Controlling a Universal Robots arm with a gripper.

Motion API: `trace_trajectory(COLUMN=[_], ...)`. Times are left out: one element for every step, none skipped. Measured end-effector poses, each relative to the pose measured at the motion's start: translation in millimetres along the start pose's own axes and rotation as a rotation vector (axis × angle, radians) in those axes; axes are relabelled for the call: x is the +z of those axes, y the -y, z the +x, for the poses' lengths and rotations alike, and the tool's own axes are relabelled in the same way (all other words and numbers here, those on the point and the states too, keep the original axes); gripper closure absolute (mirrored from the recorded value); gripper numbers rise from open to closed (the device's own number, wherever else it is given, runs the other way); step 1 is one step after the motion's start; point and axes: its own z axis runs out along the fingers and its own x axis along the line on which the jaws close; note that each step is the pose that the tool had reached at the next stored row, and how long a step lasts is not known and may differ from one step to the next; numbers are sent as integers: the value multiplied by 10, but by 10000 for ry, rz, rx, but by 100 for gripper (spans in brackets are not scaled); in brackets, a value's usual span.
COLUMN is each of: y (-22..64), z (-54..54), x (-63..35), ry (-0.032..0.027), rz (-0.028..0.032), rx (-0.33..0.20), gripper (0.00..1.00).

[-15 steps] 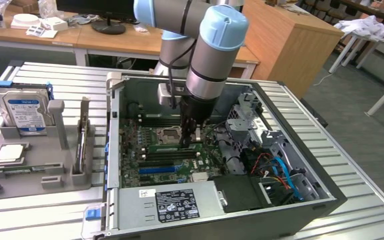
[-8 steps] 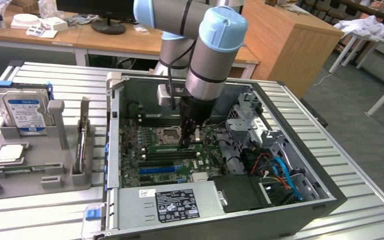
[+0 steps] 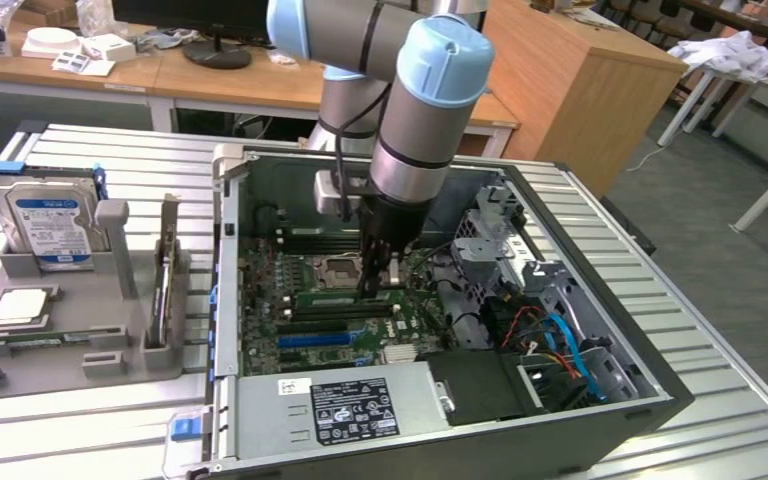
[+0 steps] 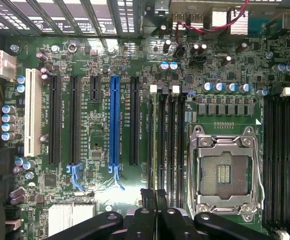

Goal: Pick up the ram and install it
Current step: 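Insert the ram into the slot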

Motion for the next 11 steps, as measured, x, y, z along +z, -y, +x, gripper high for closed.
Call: trace_trajectory(y=[0,0,0,0,-1,-4,-7,-8,-8,-8,-8], z=[0,1,1,0,1,1,1,1,1,1,1], x=[3,5,6,9,12,15,17,17,17,18,18], ry=[-1,-2,-4,-2,0,-1,-2,-2,-2,-2,-1], rz=[0,-1,-2,0,0,0,0,0,0,0,0], rx=[1,2,2,3,4,9,10,8,7,7,7], gripper=[88,88,88,88,88,88,88,88,88,88,88])
